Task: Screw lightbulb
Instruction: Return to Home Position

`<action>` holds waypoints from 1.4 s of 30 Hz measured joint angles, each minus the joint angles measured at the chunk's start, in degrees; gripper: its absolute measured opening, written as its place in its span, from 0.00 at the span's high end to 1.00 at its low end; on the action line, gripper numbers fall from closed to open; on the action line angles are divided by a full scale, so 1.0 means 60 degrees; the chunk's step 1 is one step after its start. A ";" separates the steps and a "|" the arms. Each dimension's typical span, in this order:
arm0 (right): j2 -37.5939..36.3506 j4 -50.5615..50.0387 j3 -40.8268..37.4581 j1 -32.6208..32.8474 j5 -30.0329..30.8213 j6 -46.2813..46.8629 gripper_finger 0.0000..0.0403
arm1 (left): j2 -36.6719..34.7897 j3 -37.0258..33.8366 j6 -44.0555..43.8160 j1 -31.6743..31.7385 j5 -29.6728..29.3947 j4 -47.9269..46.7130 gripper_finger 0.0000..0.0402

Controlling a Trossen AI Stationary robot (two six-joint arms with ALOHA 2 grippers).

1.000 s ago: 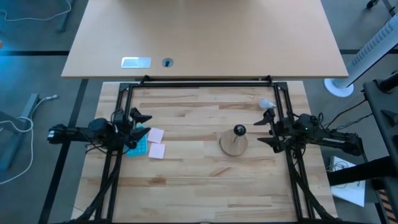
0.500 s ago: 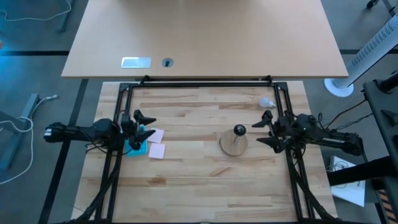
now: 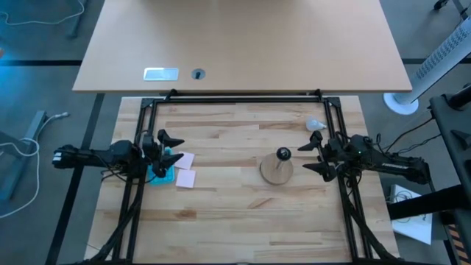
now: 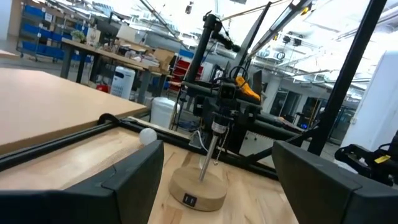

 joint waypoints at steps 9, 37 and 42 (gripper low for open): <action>0.0004 -0.0515 0.0000 0.0000 0.0010 0.0549 0.23 | 0.0594 0.0007 -0.0047 0.0000 0.0000 0.0003 0.28; -0.0086 -0.0534 -0.0001 0.0271 0.0029 0.0552 0.23 | 0.1226 0.0018 0.0767 -0.0004 -0.0527 0.0172 0.28; -0.0087 -0.0636 -0.0001 0.1128 0.0028 0.0550 0.23 | 0.0854 0.0022 0.1061 -0.0004 -0.0579 -0.0074 0.28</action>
